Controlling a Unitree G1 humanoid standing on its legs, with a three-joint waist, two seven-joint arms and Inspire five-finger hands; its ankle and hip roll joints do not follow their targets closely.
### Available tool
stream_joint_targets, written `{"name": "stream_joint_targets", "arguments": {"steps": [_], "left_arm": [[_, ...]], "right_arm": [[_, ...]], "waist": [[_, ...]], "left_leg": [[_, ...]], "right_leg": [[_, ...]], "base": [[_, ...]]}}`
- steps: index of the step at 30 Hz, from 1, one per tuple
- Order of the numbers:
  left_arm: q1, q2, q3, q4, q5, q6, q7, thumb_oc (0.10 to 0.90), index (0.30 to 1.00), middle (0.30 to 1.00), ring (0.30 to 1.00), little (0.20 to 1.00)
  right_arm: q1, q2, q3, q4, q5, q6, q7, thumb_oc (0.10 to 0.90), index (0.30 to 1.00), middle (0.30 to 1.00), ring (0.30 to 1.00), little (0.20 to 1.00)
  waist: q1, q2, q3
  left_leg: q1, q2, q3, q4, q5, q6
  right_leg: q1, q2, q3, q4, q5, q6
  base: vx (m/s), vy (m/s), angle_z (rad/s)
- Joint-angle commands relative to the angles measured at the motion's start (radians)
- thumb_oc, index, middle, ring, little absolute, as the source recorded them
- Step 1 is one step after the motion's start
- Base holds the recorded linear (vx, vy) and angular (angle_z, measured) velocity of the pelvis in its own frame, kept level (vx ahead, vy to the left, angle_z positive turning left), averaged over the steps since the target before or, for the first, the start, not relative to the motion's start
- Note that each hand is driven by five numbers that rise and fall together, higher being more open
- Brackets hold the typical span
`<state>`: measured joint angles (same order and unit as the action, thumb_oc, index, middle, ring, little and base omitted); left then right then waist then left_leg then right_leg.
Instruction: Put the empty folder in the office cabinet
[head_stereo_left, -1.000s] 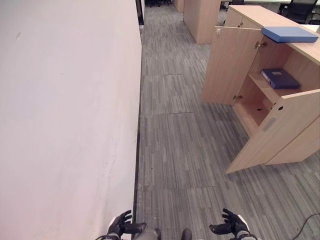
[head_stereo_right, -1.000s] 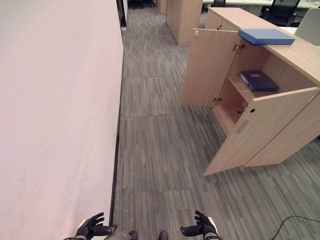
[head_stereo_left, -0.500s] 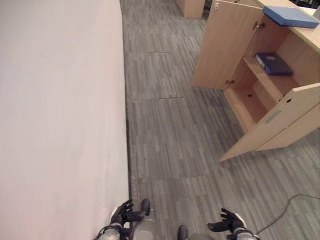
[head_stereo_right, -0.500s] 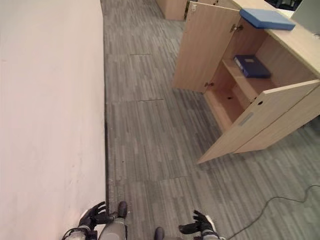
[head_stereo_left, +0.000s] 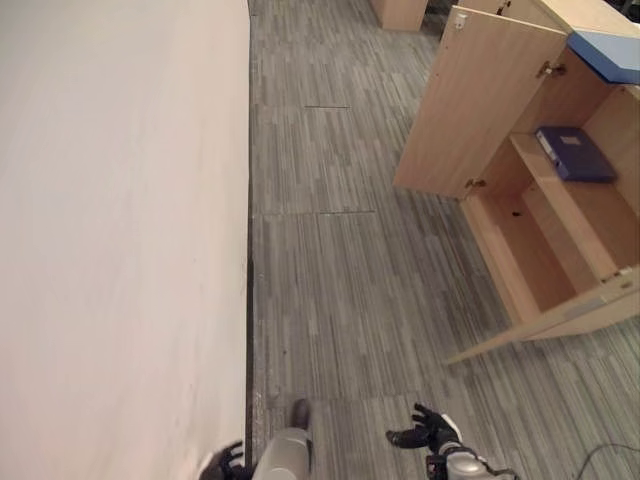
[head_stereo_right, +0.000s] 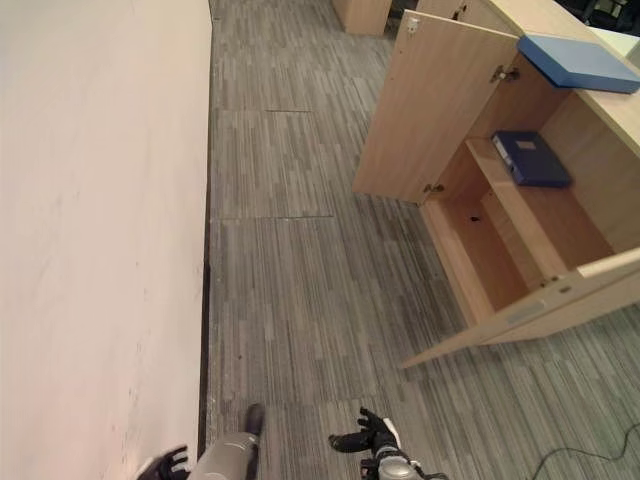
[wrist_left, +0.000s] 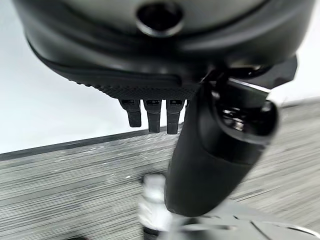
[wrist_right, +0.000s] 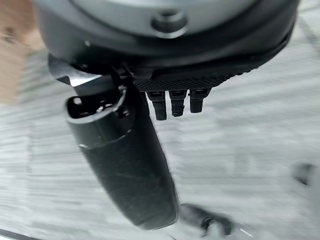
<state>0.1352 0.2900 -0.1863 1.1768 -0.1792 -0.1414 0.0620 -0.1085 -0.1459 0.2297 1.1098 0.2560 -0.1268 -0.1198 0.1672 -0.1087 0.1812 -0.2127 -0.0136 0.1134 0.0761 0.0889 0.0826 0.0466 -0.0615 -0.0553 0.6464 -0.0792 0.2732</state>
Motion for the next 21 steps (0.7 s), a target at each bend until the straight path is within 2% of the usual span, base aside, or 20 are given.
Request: {"name": "stream_joint_targets", "arguments": {"steps": [1,3,5,6,7,8,9,11,12,13,14,16,17,19,20,21], "left_arm": [[-0.003,-0.005,-0.011,-0.075,0.034,-0.039,0.023,0.8,0.9,0.9,0.9,0.9],[0.002,-0.016,-0.017,-0.09,0.033,-0.044,0.02,0.8,0.9,0.9,0.9,0.9],[0.005,-0.025,-0.033,-0.097,0.048,-0.05,0.013,0.8,0.9,0.9,0.9,0.9],[0.01,-0.026,-0.043,-0.095,0.06,-0.051,0.011,0.8,0.9,0.9,0.9,0.9],[0.011,-0.029,-0.054,-0.091,0.072,-0.051,0.008,0.8,0.9,0.9,0.9,0.9],[0.012,-0.031,-0.066,-0.091,0.083,-0.052,0.005,0.8,0.9,0.9,0.9,0.9],[0.013,-0.031,-0.067,-0.09,0.084,-0.052,0.005,0.8,0.9,0.9,0.9,0.9],[0.015,-0.034,-0.079,-0.083,0.104,-0.053,0.0,0.8,0.9,0.9,0.9,0.9],[0.017,-0.032,-0.079,-0.069,0.131,-0.054,-0.008,0.8,0.9,0.9,0.9,0.9],[0.021,-0.023,-0.076,-0.067,0.14,-0.058,-0.016,0.8,0.9,0.9,0.9,0.9],[0.022,-0.023,-0.076,-0.067,0.14,-0.058,-0.016,0.8,0.9,0.9,0.9,0.9],[0.033,-0.019,-0.077,-0.061,0.156,-0.067,-0.023,0.8,0.9,0.9,0.9,0.9],[0.043,-0.016,-0.081,-0.057,0.169,-0.07,-0.03,0.8,0.9,0.9,0.9,0.9],[0.05,-0.016,-0.081,-0.052,0.179,-0.072,-0.032,0.8,0.9,0.9,0.9,0.9],[0.067,-0.003,-0.084,-0.052,0.19,-0.079,-0.051,0.8,0.9,0.9,0.9,0.9],[0.073,0.003,-0.088,-0.052,0.199,-0.082,-0.058,0.8,0.9,0.9,0.9,0.9]], "right_arm": [[-0.001,-0.07,-0.03,-0.135,0.041,-0.051,-0.026,0.8,0.9,0.9,0.9,0.9],[0.001,-0.073,-0.039,-0.128,0.041,-0.055,-0.033,0.8,0.9,0.9,0.9,0.9],[0.014,-0.078,-0.05,-0.117,0.041,-0.054,-0.042,0.8,0.9,0.9,0.9,0.9],[0.019,-0.081,-0.057,-0.107,0.041,-0.053,-0.05,0.8,0.9,0.9,0.9,0.9],[0.024,-0.084,-0.064,-0.094,0.046,-0.053,-0.054,0.8,0.9,0.9,0.9,0.9],[0.031,-0.088,-0.072,-0.087,0.053,-0.053,-0.058,0.8,0.9,0.9,0.9,0.9],[0.032,-0.088,-0.072,-0.087,0.053,-0.053,-0.058,0.8,0.9,0.9,0.9,0.9],[0.045,-0.093,-0.091,-0.076,0.072,-0.056,-0.062,0.8,0.9,0.9,0.9,0.9],[0.058,-0.094,-0.116,-0.062,0.084,-0.054,-0.063,0.8,0.9,0.9,0.9,0.9],[0.067,-0.096,-0.13,-0.056,0.086,-0.051,-0.061,0.8,0.9,0.9,0.9,0.9],[0.068,-0.096,-0.13,-0.056,0.086,-0.051,-0.061,0.8,0.9,0.9,0.9,0.9],[0.093,-0.099,-0.155,-0.043,0.084,-0.048,-0.059,0.8,0.9,0.9,0.9,0.9],[0.112,-0.1,-0.17,-0.031,0.083,-0.041,-0.055,0.8,0.9,0.9,0.9,0.9],[0.123,-0.1,-0.175,-0.027,0.078,-0.038,-0.055,0.8,0.9,0.9,0.9,0.9],[0.143,-0.105,-0.184,-0.024,0.071,-0.034,-0.048,0.8,0.9,0.9,0.9,0.9],[0.159,-0.108,-0.19,-0.024,0.072,-0.034,-0.042,0.8,0.9,0.9,0.9,0.9]], "waist": [[0.014,0.063,0.04],[0.004,0.08,0.059],[-0.01,0.085,0.065],[-0.017,0.09,0.065],[-0.027,0.095,0.065],[-0.038,0.095,0.065],[-0.042,0.096,0.067],[-0.068,0.093,0.078],[-0.087,0.098,0.087],[-0.098,0.106,0.092],[-0.099,0.111,0.093],[-0.115,0.121,0.099],[-0.124,0.125,0.105],[-0.131,0.124,0.107],[-0.139,0.125,0.109],[-0.145,0.119,0.103]], "left_leg": [[0.065,0.012,-0.042,-0.088,-0.018,-0.019],[0.125,-0.011,-0.065,-0.102,-0.04,-0.014],[0.162,-0.036,-0.082,-0.105,-0.061,-0.009],[0.185,-0.044,-0.094,-0.112,-0.073,-0.007],[0.206,-0.044,-0.107,-0.122,-0.084,-0.012],[0.225,-0.049,-0.119,-0.125,-0.094,-0.019],[0.23,-0.049,-0.124,-0.127,-0.096,-0.02],[0.267,-0.057,-0.154,-0.117,-0.13,-0.028],[0.301,-0.055,-0.176,-0.109,-0.165,-0.042],[0.32,-0.05,-0.189,-0.099,-0.188,-0.05],[0.322,-0.046,-0.19,-0.095,-0.194,-0.051],[0.358,-0.043,-0.213,-0.065,-0.242,-0.062],[0.392,-0.048,-0.233,-0.037,-0.277,-0.068],[0.413,-0.053,-0.244,-0.023,-0.302,-0.069],[0.448,-0.066,-0.257,0.0,-0.334,-0.071],[0.471,-0.076,-0.273,0.009,-0.36,-0.073]], "right_leg": [[-0.012,0.066,-0.1,-0.031,0.294,-0.011],[-0.066,0.071,-0.126,-0.052,0.252,-0.011],[-0.104,0.03,-0.161,-0.166,0.178,-0.011],[-0.117,0.008,-0.19,-0.221,0.124,-0.028],[-0.143,-0.011,-0.22,-0.271,0.082,-0.063],[-0.165,-0.03,-0.241,-0.328,0.071,-0.085],[-0.159,-0.03,-0.246,-0.329,0.067,-0.085],[-0.197,-0.07,-0.256,-0.468,0.116,-0.095],[-0.226,-0.114,-0.254,-0.583,0.164,-0.084],[-0.247,-0.142,-0.25,-0.623,0.191,-0.076],[-0.24,-0.137,-0.253,-0.627,0.191,-0.076],[-0.266,-0.181,-0.262,-0.674,0.233,-0.062],[-0.271,-0.21,-0.289,-0.689,0.261,-0.052],[-0.272,-0.225,-0.314,-0.692,0.278,-0.046],[-0.275,-0.248,-0.35,-0.686,0.294,-0.039],[-0.261,-0.254,-0.354,-0.693,0.301,-0.036]], "base": [[0.39,0.315,-0.07],[0.35,0.181,-0.11],[0.38,0.167,0.12],[0.38,0.125,0.25],[0.41,0.059,0.41],[0.28,0.0,0.54],[0.28,-0.029,0.41],[0.46,-0.102,0.43],[0.64,-0.159,0.5],[0.48,-0.115,0.6],[0.33,-0.056,0.6],[0.49,-0.096,0.53],[0.65,-0.159,0.6],[0.49,-0.124,0.84],[0.54,-0.121,0.65],[0.71,-0.142,0.73]]}}
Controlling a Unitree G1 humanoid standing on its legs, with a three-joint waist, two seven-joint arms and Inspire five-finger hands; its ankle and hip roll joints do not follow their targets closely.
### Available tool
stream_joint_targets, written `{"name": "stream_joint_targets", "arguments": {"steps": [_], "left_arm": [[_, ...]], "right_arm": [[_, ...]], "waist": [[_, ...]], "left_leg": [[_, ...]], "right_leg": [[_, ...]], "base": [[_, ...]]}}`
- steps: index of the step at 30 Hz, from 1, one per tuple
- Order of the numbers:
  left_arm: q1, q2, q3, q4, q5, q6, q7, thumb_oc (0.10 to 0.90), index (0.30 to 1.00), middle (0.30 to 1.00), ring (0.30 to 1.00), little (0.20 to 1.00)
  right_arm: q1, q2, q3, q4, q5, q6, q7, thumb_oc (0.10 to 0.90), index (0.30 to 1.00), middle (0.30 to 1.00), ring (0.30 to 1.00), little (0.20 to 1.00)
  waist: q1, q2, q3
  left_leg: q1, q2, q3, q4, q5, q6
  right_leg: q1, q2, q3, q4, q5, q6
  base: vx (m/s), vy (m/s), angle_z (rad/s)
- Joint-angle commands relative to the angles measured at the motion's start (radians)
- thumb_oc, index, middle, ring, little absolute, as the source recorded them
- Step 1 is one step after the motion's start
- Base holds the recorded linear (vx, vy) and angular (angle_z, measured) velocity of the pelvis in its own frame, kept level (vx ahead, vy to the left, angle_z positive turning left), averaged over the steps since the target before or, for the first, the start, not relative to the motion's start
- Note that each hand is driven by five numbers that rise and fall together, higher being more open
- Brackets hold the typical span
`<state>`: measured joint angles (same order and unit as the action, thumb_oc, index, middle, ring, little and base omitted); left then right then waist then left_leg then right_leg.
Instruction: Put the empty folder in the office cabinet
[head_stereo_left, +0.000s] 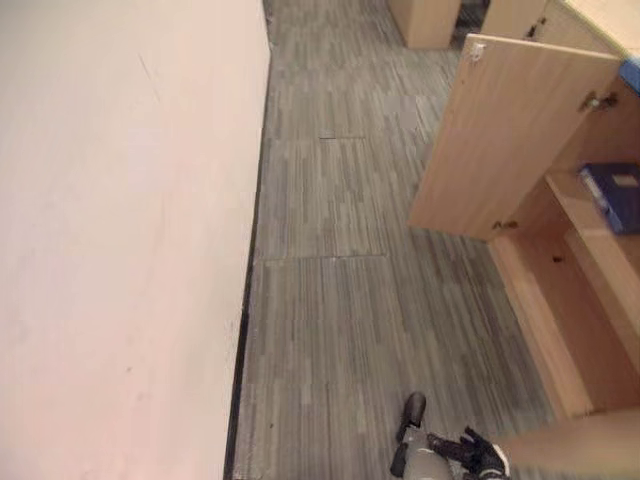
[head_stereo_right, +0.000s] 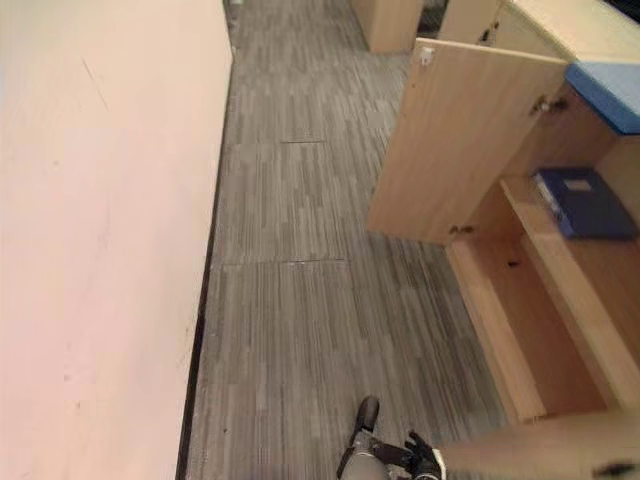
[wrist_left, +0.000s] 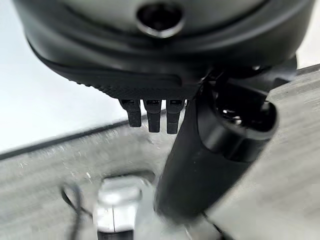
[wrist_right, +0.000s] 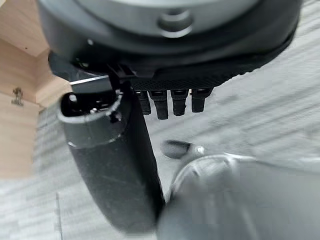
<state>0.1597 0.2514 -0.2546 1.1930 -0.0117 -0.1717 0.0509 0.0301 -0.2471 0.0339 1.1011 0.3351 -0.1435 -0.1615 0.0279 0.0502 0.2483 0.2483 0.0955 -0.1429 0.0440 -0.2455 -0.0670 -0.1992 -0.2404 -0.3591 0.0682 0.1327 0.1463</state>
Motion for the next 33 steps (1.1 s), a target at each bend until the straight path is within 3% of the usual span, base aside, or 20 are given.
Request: {"name": "stream_joint_targets", "arguments": {"steps": [1,6,8,9,11,12,13,15,18,19,20,21,22,23,24,25,27,31,32,33], "left_arm": [[0.059,0.044,-0.026,-0.073,0.036,-0.055,-0.05,0.8,0.9,0.9,0.9,0.9],[0.069,0.053,-0.039,-0.092,0.036,-0.068,-0.056,0.8,0.9,0.9,0.9,0.9],[0.067,0.064,-0.052,-0.117,0.027,-0.075,-0.059,0.8,0.9,0.9,0.9,0.9],[0.067,0.064,-0.052,-0.117,0.027,-0.074,-0.059,0.8,0.9,0.9,0.9,0.9],[0.068,0.065,-0.059,-0.129,0.017,-0.078,-0.058,0.8,0.9,0.9,0.9,0.9],[0.063,0.063,-0.063,-0.127,0.007,-0.072,-0.055,0.8,0.9,0.9,0.9,0.9],[0.062,0.063,-0.063,-0.127,0.007,-0.072,-0.055,0.8,0.9,0.9,0.9,0.9],[0.054,0.059,-0.064,-0.145,-0.024,-0.07,-0.05,0.8,0.9,0.9,0.9,0.9],[0.053,0.061,-0.068,-0.159,-0.033,-0.073,-0.047,0.8,0.9,0.9,0.9,0.9],[0.062,0.048,-0.081,-0.165,-0.034,-0.078,-0.051,0.8,0.9,0.9,0.9,0.9],[0.061,0.048,-0.082,-0.165,-0.034,-0.078,-0.051,0.8,0.9,0.9,0.9,0.9],[0.066,0.045,-0.082,-0.162,-0.031,-0.079,-0.049,0.8,0.9,0.9,0.9,0.9],[0.072,0.039,-0.086,-0.149,-0.024,-0.076,-0.039,0.8,0.9,0.9,0.9,0.9],[0.072,0.038,-0.087,-0.148,-0.024,-0.076,-0.038,0.8,0.9,0.9,0.9,0.9],[0.075,0.033,-0.089,-0.14,-0.024,-0.075,-0.029,0.8,0.9,0.9,0.9,0.9],[0.073,0.017,-0.101,-0.129,-0.026,-0.07,-0.007,0.8,0.9,0.9,0.9,0.9],[0.061,-0.003,-0.082,-0.069,-0.028,-0.052,0.008,0.8,0.9,0.9,0.9,0.9],[0.074,-0.029,-0.074,-0.034,0.004,-0.049,0.01,0.8,0.9,0.9,0.9,0.9],[-0.226,0.23,0.007,-0.089,-0.061,0.041,-0.062,0.8,0.9,0.9,0.9,0.9],[-0.224,0.23,0.007,-0.09,-0.061,0.041,-0.062,0.8,0.9,0.9,0.9,0.9]], "right_arm": [[0.038,-0.007,0.002,-0.02,-0.006,-0.016,0.003,0.8,0.9,0.9,0.9,0.9],[0.068,-0.021,-0.023,-0.026,0.027,-0.022,0.015,0.8,0.9,0.9,0.9,0.9],[0.083,-0.023,-0.025,-0.033,0.058,-0.036,0.024,0.8,0.9,0.9,0.9,0.9],[0.084,-0.023,-0.025,-0.033,0.058,-0.036,0.025,0.8,0.9,0.9,0.9,0.9],[0.071,-0.026,-0.014,-0.028,0.066,-0.032,0.027,0.8,0.9,0.9,0.9,0.9],[0.052,-0.034,0.001,-0.023,0.064,-0.032,0.023,0.8,0.9,0.9,0.9,0.9],[0.051,-0.034,0.001,-0.023,0.064,-0.032,0.022,0.8,0.9,0.9,0.9,0.9],[0.025,-0.048,0.016,-0.037,0.06,-0.031,0.016,0.8,0.9,0.9,0.9,0.9],[0.009,-0.052,0.017,-0.042,0.074,-0.034,0.013,0.8,0.9,0.9,0.9,0.9],[-0.009,-0.054,0.02,-0.048,0.081,-0.043,0.007,0.8,0.9,0.9,0.9,0.9],[-0.01,-0.054,0.019,-0.048,0.081,-0.044,0.007,0.8,0.9,0.9,0.9,0.9],[-0.015,-0.054,0.02,-0.055,0.085,-0.048,0.003,0.8,0.9,0.9,0.9,0.9],[-0.021,-0.049,0.03,-0.079,0.081,-0.058,-0.006,0.8,0.9,0.9,0.9,0.9],[-0.02,-0.049,0.03,-0.08,0.081,-0.058,-0.006,0.8,0.9,0.9,0.9,0.9],[-0.026,-0.044,0.045,-0.091,0.075,-0.06,-0.009,0.8,0.9,0.9,0.9,0.9],[-0.046,-0.038,0.08,-0.108,0.054,-0.068,-0.032,0.8,0.9,0.9,0.9,0.9],[-0.049,-0.028,0.095,-0.091,0.032,-0.067,-0.036,0.8,0.9,0.9,0.9,0.9],[-0.035,0.0,0.103,-0.119,0.032,-0.067,-0.036,0.8,0.9,0.9,0.9,0.9],[-0.024,-0.04,0.129,-0.151,0.076,-0.007,0.056,0.8,0.9,0.9,0.9,0.9],[-0.023,-0.041,0.13,-0.151,0.076,-0.007,0.056,0.8,0.9,0.9,0.9,0.9]], "waist": [[-0.012,-0.045,0.032],[-0.054,-0.019,0.015],[-0.088,0.008,0.003],[-0.092,0.003,0.0],[-0.101,0.005,-0.001],[-0.099,0.003,0.003],[-0.1,0.003,0.004],[-0.084,-0.021,0.02],[-0.07,-0.056,0.034],[-0.051,-0.078,0.045],[-0.045,-0.076,0.046],[-0.031,-0.078,0.052],[-0.01,-0.085,0.053],[-0.005,-0.087,0.056],[0.008,-0.084,0.053],[0.056,-0.077,0.053],[0.07,-0.065,0.041],[0.065,-0.079,0.026],[-0.013,-0.063,-0.028],[-0.012,-0.065,-0.031]], "left_leg": [[0.026,-0.193,-0.037,0.059,-0.048,0.075],[0.045,-0.154,-0.079,0.1,-0.033,0.031],[0.037,-0.086,-0.089,0.152,0.11,-0.044],[0.033,-0.091,-0.094,0.148,0.117,-0.044],[0.005,-0.07,-0.086,0.201,0.218,-0.079],[-0.033,-0.071,-0.094,0.287,0.306,-0.095],[-0.035,-0.072,-0.094,0.291,0.304,-0.095],[-0.117,-0.113,-0.088,0.477,0.378,-0.091],[-0.204,-0.144,-0.054,0.537,0.344,-0.07],[-0.305,-0.128,-0.004,0.537,0.284,-0.029],[-0.31,-0.127,0.002,0.545,0.281,-0.027],[-0.356,-0.095,0.027,0.525,0.238,-0.012],[-0.414,-0.063,0.017,0.356,0.212,0.006],[-0.407,-0.063,0.023,0.344,0.221,0.006],[-0.432,-0.066,-0.037,0.246,0.22,0.006],[-0.453,-0.092,-0.225,0.062,0.298,-0.005],[-0.422,-0.091,-0.269,-0.019,0.32,-0.016],[-0.382,-0.103,-0.214,0.004,0.284,0.013],[-0.31,-0.075,-0.092,-0.032,0.275,0.027],[-0.305,-0.075,-0.09,-0.035,0.269,0.028]], "right_leg": [[0.005,-0.078,-0.048,-0.112,0.101,0.088],[0.021,-0.055,0.028,-0.076,0.098,0.071],[0.02,0.017,0.078,-0.031,0.049,0.03],[0.017,0.011,0.076,-0.03,0.05,0.03],[0.025,0.053,0.101,-0.01,0.002,-0.001],[0.049,0.092,0.119,-0.004,-0.044,-0.032],[0.048,0.092,0.119,-0.003,-0.045,-0.032],[0.092,0.116,0.15,0.007,-0.095,-0.068],[0.125,0.106,0.176,-0.002,-0.108,-0.077],[0.178,0.108,0.195,-0.025,-0.138,-0.081],[0.175,0.11,0.2,-0.025,-0.134,-0.081],[0.206,0.122,0.214,-0.038,-0.153,-0.08],[0.238,0.135,0.245,-0.054,-0.175,-0.072],[0.237,0.133,0.25,-0.052,-0.172,-0.073],[0.254,0.155,0.28,-0.064,-0.187,-0.064],[0.278,0.209,0.37,-0.058,-0.198,-0.07],[0.296,0.234,0.43,-0.046,-0.211,-0.056],[0.284,0.218,0.483,-0.003,-0.218,-0.035],[0.274,0.223,0.563,0.047,-0.204,-0.006],[0.278,0.222,0.564,0.047,-0.21,-0.007]], "base": [[0.52,-0.094,0.59],[0.43,-0.143,0.64],[0.45,-0.236,0.87],[0.29,-0.14,0.47],[0.36,-0.18,0.11],[0.36,-0.204,-0.23],[0.53,-0.296,-0.35],[0.45,-0.242,-0.4],[0.33,-0.15,-0.26],[0.23,-0.03,-0.2],[0.4,-0.04,-0.12],[0.41,0.06,-0.17],[0.42,0.047,-0.37],[0.43,0.105,-0.6],[0.44,0.15,-1.04],[0.45,0.144,-1.1],[0.32,0.162,-1.9],[0.38,0.36,-1.55],[0.41,0.394,-0.89],[0.43,0.567,-1.67]]}}
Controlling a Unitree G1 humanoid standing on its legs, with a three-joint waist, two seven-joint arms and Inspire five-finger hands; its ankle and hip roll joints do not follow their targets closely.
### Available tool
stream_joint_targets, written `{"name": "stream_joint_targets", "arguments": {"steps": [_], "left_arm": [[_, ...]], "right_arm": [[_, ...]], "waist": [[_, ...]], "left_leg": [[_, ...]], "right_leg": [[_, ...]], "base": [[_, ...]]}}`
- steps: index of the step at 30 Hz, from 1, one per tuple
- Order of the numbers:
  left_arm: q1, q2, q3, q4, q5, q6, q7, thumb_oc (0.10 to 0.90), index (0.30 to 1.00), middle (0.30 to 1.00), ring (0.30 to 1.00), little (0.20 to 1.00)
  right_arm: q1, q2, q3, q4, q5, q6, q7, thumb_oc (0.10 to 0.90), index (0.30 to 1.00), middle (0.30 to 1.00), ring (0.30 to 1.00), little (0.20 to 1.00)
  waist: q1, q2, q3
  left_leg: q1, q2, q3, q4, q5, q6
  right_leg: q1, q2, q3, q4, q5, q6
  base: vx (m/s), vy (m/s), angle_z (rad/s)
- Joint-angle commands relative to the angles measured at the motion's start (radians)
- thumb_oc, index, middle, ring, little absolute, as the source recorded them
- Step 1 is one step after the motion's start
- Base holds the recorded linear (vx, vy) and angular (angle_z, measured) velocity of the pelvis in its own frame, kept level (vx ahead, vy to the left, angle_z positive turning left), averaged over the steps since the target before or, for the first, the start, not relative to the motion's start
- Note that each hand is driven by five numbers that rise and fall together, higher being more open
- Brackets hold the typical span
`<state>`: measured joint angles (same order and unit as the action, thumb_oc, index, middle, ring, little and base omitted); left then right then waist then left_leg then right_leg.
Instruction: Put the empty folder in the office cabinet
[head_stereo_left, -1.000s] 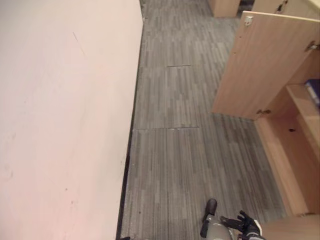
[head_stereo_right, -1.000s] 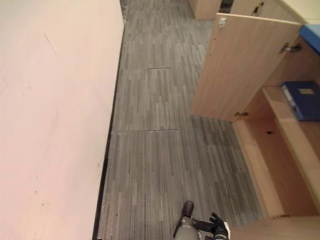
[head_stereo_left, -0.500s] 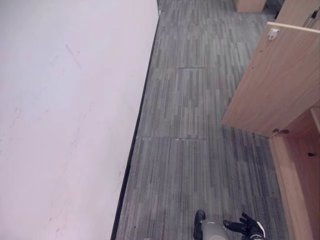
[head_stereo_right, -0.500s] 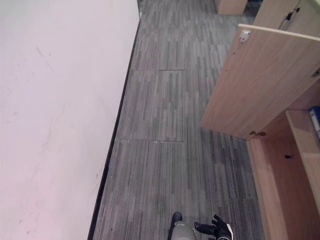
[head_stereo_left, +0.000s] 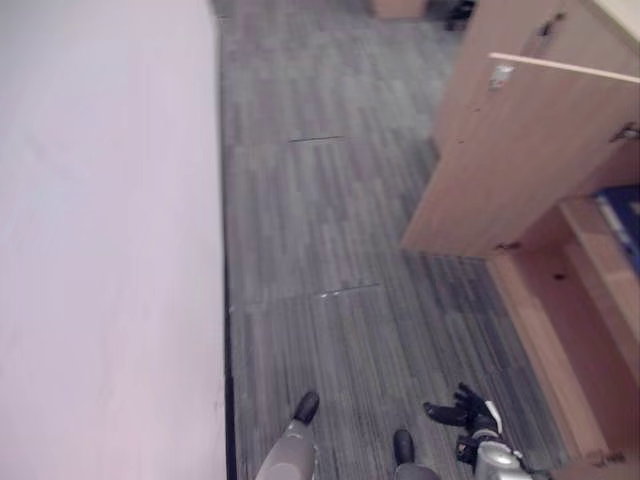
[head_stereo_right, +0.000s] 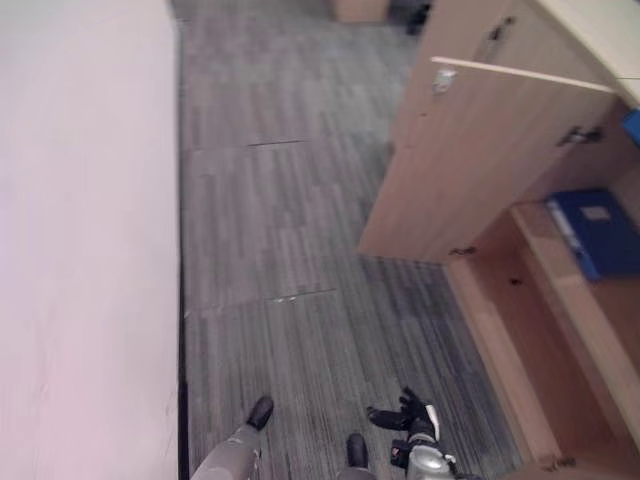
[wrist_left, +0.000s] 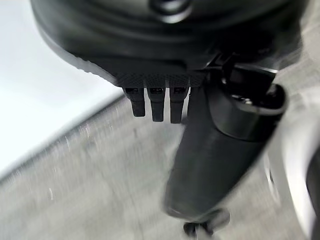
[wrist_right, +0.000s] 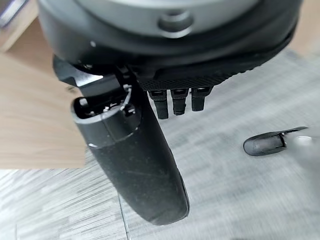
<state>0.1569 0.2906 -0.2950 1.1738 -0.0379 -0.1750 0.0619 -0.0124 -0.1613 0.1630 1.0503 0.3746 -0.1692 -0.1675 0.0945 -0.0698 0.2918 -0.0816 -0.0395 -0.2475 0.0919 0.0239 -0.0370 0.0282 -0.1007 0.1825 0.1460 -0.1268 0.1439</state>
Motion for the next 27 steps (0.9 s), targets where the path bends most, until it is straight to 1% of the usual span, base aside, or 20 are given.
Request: {"name": "stream_joint_targets", "arguments": {"steps": [1,3,4,5,6,7,8,9,10,11,13,14,16,17,18,19,21,23,26,27], "left_arm": [[-0.128,0.137,0.06,-0.12,-0.026,0.005,-0.055,0.8,0.9,0.9,0.9,0.9],[-0.124,0.107,0.076,-0.088,-0.052,0.018,-0.03,0.8,0.9,0.9,0.9,0.9],[-0.125,0.106,0.076,-0.087,-0.052,0.017,-0.03,0.8,0.9,0.9,0.9,0.9],[-0.125,0.103,0.086,-0.071,-0.057,0.025,-0.029,0.8,0.9,0.9,0.9,0.9],[-0.115,0.093,0.112,-0.047,-0.063,0.03,-0.025,0.8,0.9,0.9,0.9,0.9],[-0.115,0.093,0.112,-0.047,-0.063,0.029,-0.025,0.8,0.9,0.9,0.9,0.9],[-0.113,0.077,0.126,-0.015,-0.06,0.034,-0.022,0.8,0.9,0.9,0.9,0.9],[-0.114,0.077,0.126,-0.015,-0.06,0.034,-0.022,0.8,0.9,0.9,0.9,0.9],[-0.106,0.065,0.138,0.0,-0.06,0.036,-0.021,0.8,0.9,0.9,0.9,0.9],[-0.108,0.058,0.142,0.007,-0.06,0.038,-0.023,0.8,0.9,0.9,0.9,0.9],[-0.107,0.048,0.154,0.019,-0.059,0.042,-0.023,0.8,0.9,0.9,0.9,0.9],[-0.106,0.045,0.162,0.028,-0.059,0.044,-0.021,0.8,0.9,0.9,0.9,0.9],[-0.106,0.039,0.179,0.041,-0.055,0.043,-0.015,0.8,0.9,0.9,0.9,0.9],[-0.108,0.034,0.186,0.046,-0.053,0.04,-0.013,0.8,0.9,0.9,0.9,0.9],[-0.108,0.034,0.186,0.046,-0.053,0.04,-0.012,0.8,0.9,0.9,0.9,0.9],[-0.11,0.032,0.191,0.053,-0.046,0.038,-0.011,0.8,0.9,0.9,0.9,0.9],[-0.116,0.029,0.182,0.064,-0.031,0.036,-0.013,0.8,0.9,0.9,0.9,0.9],[-0.12,0.016,0.167,0.069,-0.023,0.037,-0.016,0.8,0.9,0.9,0.9,0.9],[-0.135,-0.001,0.138,0.064,-0.021,0.038,-0.019,0.8,0.9,0.9,0.9,0.9],[-0.146,-0.008,0.12,0.061,-0.02,0.038,-0.022,0.8,0.9,0.9,0.9,0.9]], "right_arm": [[0.005,-0.109,0.002,-0.083,0.018,0.021,0.065,0.8,0.9,0.9,0.9,0.9],[-0.01,-0.097,0.008,-0.084,-0.033,0.03,0.055,0.8,0.9,0.9,0.9,0.9],[-0.01,-0.097,0.008,-0.085,-0.033,0.031,0.054,0.8,0.9,0.9,0.9,0.9],[-0.008,-0.099,0.006,-0.091,-0.052,0.035,0.051,0.8,0.9,0.9,0.9,0.9],[-0.001,-0.1,-0.004,-0.086,-0.075,0.041,0.048,0.8,0.9,0.9,0.9,0.9],[0.0,-0.1,-0.004,-0.086,-0.075,0.041,0.047,0.8,0.9,0.9,0.9,0.9],[0.002,-0.099,-0.019,-0.06,-0.085,0.042,0.046,0.8,0.9,0.9,0.9,0.9],[0.002,-0.099,-0.019,-0.06,-0.085,0.042,0.046,0.8,0.9,0.9,0.9,0.9],[0.008,-0.099,-0.045,-0.053,-0.067,0.042,0.036,0.8,0.9,0.9,0.9,0.9],[0.011,-0.101,-0.058,-0.047,-0.06,0.04,0.031,0.8,0.9,0.9,0.9,0.9],[0.012,-0.106,-0.072,-0.039,-0.052,0.037,0.024,0.8,0.9,0.9,0.9,0.9],[0.009,-0.107,-0.074,-0.036,-0.053,0.037,0.022,0.8,0.9,0.9,0.9,0.9],[-0.001,-0.11,-0.078,-0.033,-0.057,0.043,0.021,0.8,0.9,0.9,0.9,0.9],[-0.004,-0.112,-0.083,-0.03,-0.06,0.046,0.019,0.8,0.9,0.9,0.9,0.9],[-0.005,-0.113,-0.083,-0.03,-0.06,0.046,0.019,0.8,0.9,0.9,0.9,0.9],[0.003,-0.116,-0.097,-0.028,-0.058,0.051,0.021,0.8,0.9,0.9,0.9,0.9],[0.016,-0.123,-0.108,-0.016,-0.056,0.055,0.024,0.8,0.9,0.9,0.9,0.9],[0.031,-0.133,-0.121,0.001,-0.052,0.057,0.023,0.8,0.9,0.9,0.9,0.9],[0.043,-0.15,-0.132,0.024,-0.041,0.055,0.019,0.8,0.9,0.9,0.9,0.9],[0.044,-0.157,-0.135,0.032,-0.031,0.053,0.021,0.8,0.9,0.9,0.9,0.9]], "waist": [[-0.067,0.063,-0.066],[-0.067,0.065,-0.06],[-0.068,0.064,-0.059],[-0.071,0.068,-0.059],[-0.077,0.077,-0.054],[-0.077,0.076,-0.053],[-0.079,0.095,-0.051],[-0.079,0.095,-0.051],[-0.088,0.102,-0.058],[-0.09,0.104,-0.063],[-0.093,0.106,-0.069],[-0.092,0.109,-0.071],[-0.094,0.114,-0.073],[-0.099,0.113,-0.071],[-0.097,0.114,-0.071],[-0.108,0.111,-0.069],[-0.122,0.097,-0.074],[-0.136,0.097,-0.082],[-0.17,0.111,-0.086],[-0.186,0.116,-0.085]], "left_leg": [[0.064,0.066,0.065,-0.104,-0.015,0.022],[0.095,0.065,0.129,-0.114,-0.031,0.041],[0.096,0.063,0.128,-0.114,-0.032,0.041],[0.112,0.059,0.156,-0.115,-0.042,0.05],[0.149,0.057,0.212,-0.117,-0.061,0.069],[0.15,0.056,0.213,-0.117,-0.061,0.07],[0.179,0.053,0.26,-0.128,-0.072,0.082],[0.18,0.053,0.26,-0.128,-0.072,0.082],[0.216,0.047,0.312,-0.15,-0.087,0.078],[0.227,0.046,0.34,-0.155,-0.095,0.073],[0.241,0.056,0.388,-0.157,-0.112,0.061],[0.26,0.065,0.403,-0.161,-0.134,0.052],[0.272,0.074,0.437,-0.162,-0.146,0.04],[0.278,0.071,0.464,-0.161,-0.146,0.036],[0.279,0.071,0.467,-0.161,-0.147,0.036],[0.293,0.066,0.472,-0.152,-0.162,0.031],[0.311,0.048,0.468,-0.132,-0.195,0.028],[0.325,0.049,0.462,-0.109,-0.214,0.021],[0.334,0.092,0.46,-0.081,-0.225,-0.002],[0.327,0.113,0.457,-0.058,-0.224,-0.013]], "right_leg": [[-0.005,0.085,-0.027,0.068,0.056,0.012],[-0.069,0.059,-0.171,0.173,0.096,0.042],[-0.07,0.057,-0.171,0.178,0.093,0.043],[-0.08,0.038,-0.246,0.206,0.11,0.05],[-0.096,-0.011,-0.364,0.258,0.136,0.061],[-0.096,-0.012,-0.362,0.261,0.135,0.062],[-0.115,-0.039,-0.446,0.322,0.146,0.059],[-0.116,-0.04,-0.446,0.322,0.146,0.059],[-0.126,-0.077,-0.514,0.292,0.145,0.05],[-0.124,-0.104,-0.562,0.23,0.133,0.029],[-0.131,-0.149,-0.638,0.113,0.157,0.011],[-0.134,-0.17,-0.652,0.061,0.165,0.03],[-0.144,-0.209,-0.68,-0.046,0.224,0.051],[-0.161,-0.233,-0.681,-0.083,0.261,0.051],[-0.161,-0.232,-0.679,-0.084,0.262,0.051],[-0.164,-0.249,-0.653,-0.108,0.284,0.063],[-0.14,-0.252,-0.632,-0.136,0.304,0.073],[-0.129,-0.247,-0.628,-0.13,0.308,0.071],[-0.127,-0.219,-0.623,-0.106,0.287,0.053],[-0.128,-0.2,-0.616,-0.101,0.266,0.038]], "base": [[0.1,0.225,-1.71],[0.06,0.215,-2.15],[0.04,0.151,-1.83],[0.07,0.202,-1.06],[0.07,0.203,-0.99],[0.07,0.269,-1.44],[0.03,0.149,-1.37],[0.11,0.221,-1.27],[0.12,0.069,-0.87],[0.17,0.022,-1.14],[0.16,-0.132,-1.03],[0.2,-0.184,-0.95],[0.16,-0.174,-0.97],[0.06,-0.103,-0.79],[0.18,-0.158,-0.67],[0.24,-0.148,-0.42],[0.29,-0.172,-0.18],[0.27,-0.189,-0.07],[0.24,-0.246,0.02],[0.21,-0.245,-0.14]]}}
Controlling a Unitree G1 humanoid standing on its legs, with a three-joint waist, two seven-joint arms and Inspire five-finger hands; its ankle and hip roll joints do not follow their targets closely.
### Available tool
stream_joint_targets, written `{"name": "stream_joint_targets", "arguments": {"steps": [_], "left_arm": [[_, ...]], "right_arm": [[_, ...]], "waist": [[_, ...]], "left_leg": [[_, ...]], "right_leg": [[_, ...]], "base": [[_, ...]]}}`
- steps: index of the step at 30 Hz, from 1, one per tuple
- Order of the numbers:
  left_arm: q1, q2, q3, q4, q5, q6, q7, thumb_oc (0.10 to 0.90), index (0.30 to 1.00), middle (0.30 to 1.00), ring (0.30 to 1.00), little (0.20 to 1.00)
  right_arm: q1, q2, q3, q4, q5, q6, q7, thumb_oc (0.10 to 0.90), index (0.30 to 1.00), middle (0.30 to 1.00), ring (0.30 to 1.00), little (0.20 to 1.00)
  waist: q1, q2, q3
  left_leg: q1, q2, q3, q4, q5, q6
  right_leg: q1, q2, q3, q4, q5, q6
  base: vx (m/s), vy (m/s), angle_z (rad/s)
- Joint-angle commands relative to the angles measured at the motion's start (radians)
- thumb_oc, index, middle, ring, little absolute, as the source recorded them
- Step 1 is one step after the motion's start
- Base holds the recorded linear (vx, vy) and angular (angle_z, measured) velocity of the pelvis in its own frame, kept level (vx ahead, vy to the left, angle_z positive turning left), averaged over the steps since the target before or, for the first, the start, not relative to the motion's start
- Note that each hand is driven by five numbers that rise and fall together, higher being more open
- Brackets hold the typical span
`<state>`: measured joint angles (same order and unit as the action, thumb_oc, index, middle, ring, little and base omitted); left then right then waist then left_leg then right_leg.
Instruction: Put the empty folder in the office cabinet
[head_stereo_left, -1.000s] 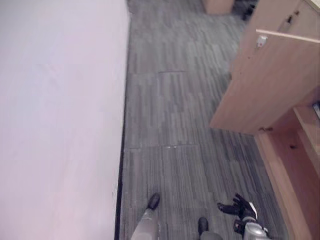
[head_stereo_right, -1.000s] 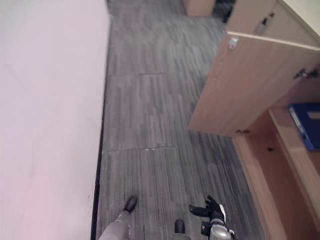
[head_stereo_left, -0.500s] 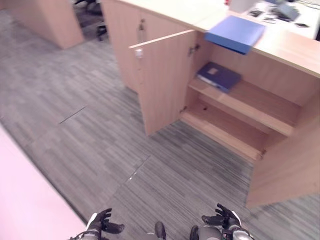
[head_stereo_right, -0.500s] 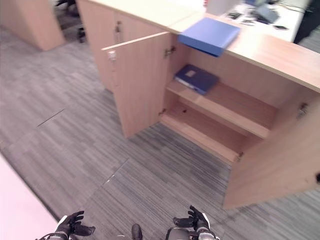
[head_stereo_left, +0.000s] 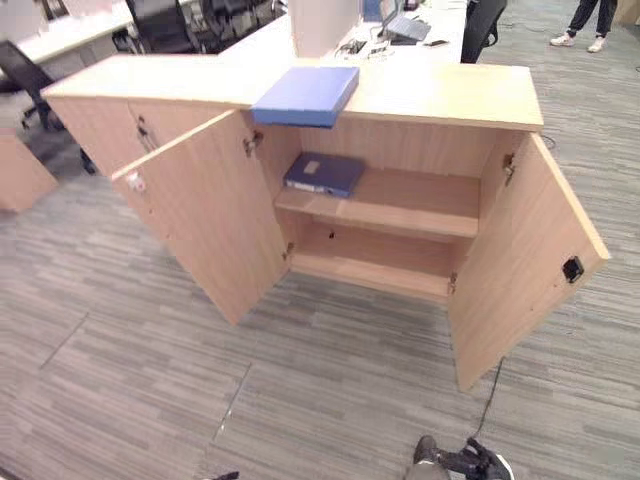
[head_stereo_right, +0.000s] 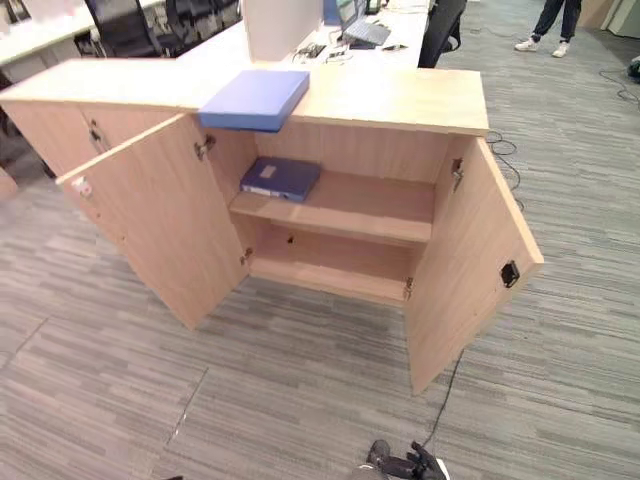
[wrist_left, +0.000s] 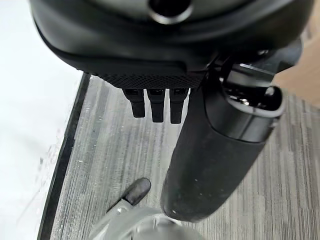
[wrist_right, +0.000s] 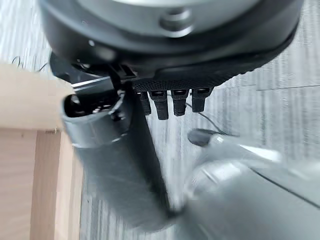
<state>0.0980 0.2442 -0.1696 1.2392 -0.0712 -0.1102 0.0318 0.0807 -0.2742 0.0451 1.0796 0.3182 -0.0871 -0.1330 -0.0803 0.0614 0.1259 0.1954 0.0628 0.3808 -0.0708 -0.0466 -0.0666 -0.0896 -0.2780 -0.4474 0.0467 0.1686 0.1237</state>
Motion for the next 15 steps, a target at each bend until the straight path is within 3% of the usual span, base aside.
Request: {"name": "stream_joint_targets", "arguments": {"steps": [1,5,9,12,13,15], "left_arm": [[-0.092,0.034,-0.015,-0.009,0.013,-0.027,0.007,0.8,0.9,0.9,0.9,0.9],[-0.115,0.039,-0.027,-0.031,-0.019,-0.032,0.012,0.8,0.9,0.9,0.9,0.9],[-0.131,0.044,-0.025,-0.059,-0.057,-0.042,0.025,0.8,0.9,0.9,0.9,0.9],[-0.13,0.045,-0.022,-0.061,-0.071,-0.042,0.027,0.8,0.9,0.9,0.9,0.9],[-0.125,0.04,-0.018,-0.062,-0.079,-0.041,0.024,0.8,0.9,0.9,0.9,0.9],[-0.124,0.04,-0.018,-0.062,-0.076,-0.04,0.024,0.8,0.9,0.9,0.9,0.9]], "right_arm": [[-0.049,-0.047,-0.016,0.008,0.028,-0.03,-0.013,0.8,0.9,0.9,0.9,0.9],[-0.051,-0.055,0.017,0.011,0.015,-0.032,-0.004,0.8,0.9,0.9,0.9,0.9],[-0.055,-0.06,0.043,-0.014,-0.003,-0.028,0.003,0.8,0.9,0.9,0.9,0.9],[-0.064,-0.06,0.051,-0.013,-0.003,-0.026,0.005,0.8,0.9,0.9,0.9,0.9],[-0.065,-0.055,0.064,-0.021,-0.008,-0.025,0.006,0.8,0.9,0.9,0.9,0.9],[-0.064,-0.054,0.066,-0.027,-0.008,-0.027,0.006,0.8,0.9,0.9,0.9,0.9]], "waist": [[-0.018,-0.01,0.08],[-0.021,-0.013,0.088],[0.007,-0.066,0.123],[0.021,-0.084,0.137],[0.039,-0.092,0.141],[0.047,-0.092,0.143]], "left_leg": [[0.041,0.026,-0.174,0.123,-0.147,0.006],[-0.022,0.075,-0.214,0.314,-0.022,-0.055],[-0.144,0.029,-0.302,0.569,0.069,-0.076],[-0.2,0.051,-0.292,0.607,0.078,-0.071],[-0.244,0.104,-0.26,0.555,0.07,-0.053],[-0.24,0.123,-0.247,0.517,0.066,-0.048]], "right_leg": [[-0.011,-0.01,0.016,0.002,-0.044,0.047],[0.016,0.071,0.043,0.005,-0.118,-0.022],[0.065,0.088,0.065,0.006,-0.162,-0.066],[0.082,0.093,0.069,0.011,-0.188,-0.076],[0.108,0.104,0.064,0.01,-0.217,-0.081],[0.116,0.11,0.067,0.01,-0.222,-0.08]], "base": [[0.22,-0.26,-0.18],[0.21,-0.239,-0.14],[0.2,-0.233,-0.37],[0.13,-0.1,-0.31],[0.19,-0.085,-0.17],[0.23,0.015,-0.05]]}}
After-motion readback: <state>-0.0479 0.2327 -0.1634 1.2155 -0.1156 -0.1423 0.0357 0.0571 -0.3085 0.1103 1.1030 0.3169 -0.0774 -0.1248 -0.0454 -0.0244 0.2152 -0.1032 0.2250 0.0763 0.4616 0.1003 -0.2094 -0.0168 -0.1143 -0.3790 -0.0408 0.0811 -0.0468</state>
